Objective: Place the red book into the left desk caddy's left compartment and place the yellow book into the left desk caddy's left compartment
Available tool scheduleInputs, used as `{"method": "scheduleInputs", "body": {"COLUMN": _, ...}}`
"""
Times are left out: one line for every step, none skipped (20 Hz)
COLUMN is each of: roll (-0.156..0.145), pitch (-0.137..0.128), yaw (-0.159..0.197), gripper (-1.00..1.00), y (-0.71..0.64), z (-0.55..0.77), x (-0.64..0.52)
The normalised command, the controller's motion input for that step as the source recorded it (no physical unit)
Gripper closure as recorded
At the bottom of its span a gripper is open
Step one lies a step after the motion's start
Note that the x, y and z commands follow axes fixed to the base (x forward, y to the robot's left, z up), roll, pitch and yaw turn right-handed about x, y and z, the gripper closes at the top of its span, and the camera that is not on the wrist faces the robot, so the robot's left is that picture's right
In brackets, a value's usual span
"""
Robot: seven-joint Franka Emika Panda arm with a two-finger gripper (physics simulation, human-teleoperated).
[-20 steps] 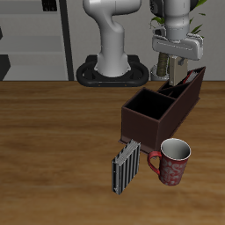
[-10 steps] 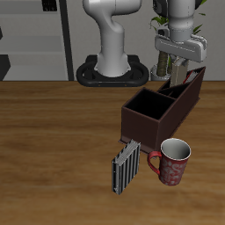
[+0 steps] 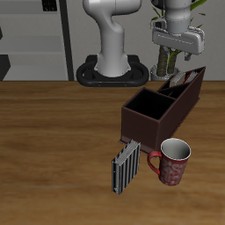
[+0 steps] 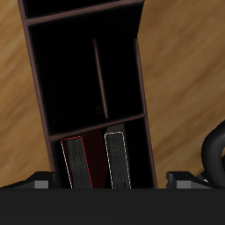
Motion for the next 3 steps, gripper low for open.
{"method": "scheduleInputs", "body": {"roll": 0.013, "pitch": -0.036, "yaw": -0.004, "gripper": -1.0, "y": -0.12, "z": 0.17, "x": -0.15}}
{"method": "scheduleInputs", "body": {"roll": -0.012, "pitch": -0.048, "yaw": 0.025, "gripper": -1.0, "y": -0.06, "z": 0.16, "x": 0.0}}
{"method": "scheduleInputs", "body": {"roll": -0.012, "pitch": -0.023, "yaw": 0.016, "gripper": -1.0, "y": -0.11, "z": 0.17, "x": -0.06}}
